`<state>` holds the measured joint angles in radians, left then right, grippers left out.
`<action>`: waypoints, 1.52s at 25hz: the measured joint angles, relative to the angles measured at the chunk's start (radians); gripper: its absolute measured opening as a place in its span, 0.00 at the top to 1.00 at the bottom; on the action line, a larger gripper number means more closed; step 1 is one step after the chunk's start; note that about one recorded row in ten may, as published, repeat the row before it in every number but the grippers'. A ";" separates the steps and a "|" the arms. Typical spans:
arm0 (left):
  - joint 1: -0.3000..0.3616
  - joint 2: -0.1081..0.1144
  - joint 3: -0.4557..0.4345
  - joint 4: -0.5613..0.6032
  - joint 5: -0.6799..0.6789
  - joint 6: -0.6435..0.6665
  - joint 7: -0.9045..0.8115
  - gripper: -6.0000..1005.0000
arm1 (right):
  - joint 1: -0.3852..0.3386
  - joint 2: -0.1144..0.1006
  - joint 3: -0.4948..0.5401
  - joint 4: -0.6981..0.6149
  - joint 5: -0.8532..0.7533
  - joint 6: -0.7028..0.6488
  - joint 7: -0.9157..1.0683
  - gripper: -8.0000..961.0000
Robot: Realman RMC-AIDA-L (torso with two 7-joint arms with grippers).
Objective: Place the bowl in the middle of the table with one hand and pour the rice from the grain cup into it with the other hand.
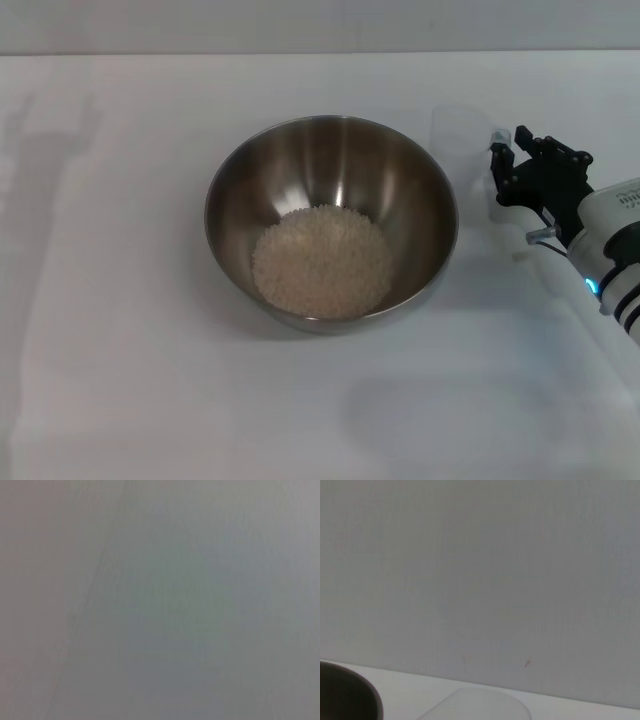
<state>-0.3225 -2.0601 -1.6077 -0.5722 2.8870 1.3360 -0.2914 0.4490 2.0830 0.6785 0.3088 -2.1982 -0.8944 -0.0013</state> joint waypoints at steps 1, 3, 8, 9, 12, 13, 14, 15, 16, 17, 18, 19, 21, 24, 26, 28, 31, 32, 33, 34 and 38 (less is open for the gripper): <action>-0.001 0.000 0.000 0.000 0.000 0.000 0.000 0.19 | -0.001 0.000 -0.002 -0.002 0.000 -0.001 0.002 0.72; -0.002 0.000 0.001 0.000 0.000 0.000 0.000 0.19 | -0.002 0.000 -0.005 -0.005 0.000 -0.003 0.009 0.71; 0.000 0.000 0.003 -0.008 0.000 0.000 0.000 0.19 | -0.026 -0.001 -0.022 -0.014 0.000 -0.048 0.019 0.70; 0.002 0.000 0.003 -0.012 0.000 0.000 0.000 0.19 | -0.032 0.000 -0.027 -0.016 0.000 -0.060 0.019 0.70; 0.003 0.000 0.003 -0.012 0.000 0.000 0.000 0.19 | -0.056 0.000 -0.035 -0.019 0.000 -0.095 0.018 0.63; 0.003 0.000 0.003 -0.012 0.000 0.000 0.000 0.19 | -0.056 0.000 -0.035 -0.019 0.000 -0.095 0.018 0.63; 0.004 0.000 0.003 -0.013 0.000 0.000 0.000 0.19 | -0.062 0.000 -0.036 -0.019 0.001 -0.106 0.017 0.63; 0.007 0.000 0.003 -0.013 0.000 0.000 0.000 0.19 | -0.074 0.000 -0.040 -0.020 0.001 -0.134 0.014 0.63; 0.011 0.000 0.003 -0.013 0.000 0.000 0.000 0.19 | -0.086 0.000 -0.051 -0.023 0.001 -0.167 0.013 0.63; 0.011 0.000 0.003 -0.013 0.000 0.000 0.000 0.19 | -0.086 0.000 -0.051 -0.023 0.001 -0.167 0.013 0.63; 0.013 0.000 0.003 -0.013 0.000 0.000 0.000 0.19 | -0.098 -0.001 -0.064 -0.033 0.001 -0.242 0.013 0.63; 0.014 0.000 0.003 -0.012 0.000 0.000 0.000 0.19 | -0.098 -0.001 -0.064 -0.033 0.001 -0.242 0.013 0.63; 0.015 -0.001 0.003 -0.009 0.000 -0.001 0.001 0.19 | -0.104 -0.001 -0.070 -0.048 0.002 -0.340 0.013 0.63; 0.015 -0.003 0.003 0.006 0.000 -0.005 0.010 0.19 | -0.083 -0.001 -0.063 -0.071 0.006 -0.454 0.016 0.63; 0.015 -0.003 0.002 0.023 0.000 -0.006 0.012 0.19 | -0.069 -0.002 -0.056 -0.076 0.009 -0.482 0.018 0.63; 0.015 -0.004 -0.001 0.040 -0.001 -0.007 0.012 0.19 | -0.038 -0.003 -0.032 -0.089 0.012 -0.521 0.019 0.63; 0.014 -0.006 -0.003 0.070 -0.003 -0.005 0.011 0.19 | 0.011 -0.004 0.009 -0.099 0.012 -0.556 0.019 0.63; 0.014 -0.007 -0.003 0.087 -0.003 -0.002 0.010 0.19 | 0.047 -0.006 0.033 -0.107 0.012 -0.571 0.019 0.63; 0.014 -0.007 -0.003 0.087 -0.003 -0.002 0.010 0.19 | 0.047 -0.006 0.033 -0.107 0.012 -0.571 0.019 0.63; 0.015 -0.007 -0.002 0.093 -0.003 -0.001 0.012 0.19 | 0.079 -0.007 0.053 -0.115 0.012 -0.578 0.019 0.63; 0.015 -0.008 -0.003 0.116 -0.003 0.000 0.015 0.19 | 0.125 -0.008 0.070 -0.125 0.012 -0.577 0.019 0.63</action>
<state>-0.3080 -2.0677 -1.6103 -0.4564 2.8838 1.3358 -0.2761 0.5738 2.0750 0.7481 0.1839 -2.1858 -1.4717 0.0176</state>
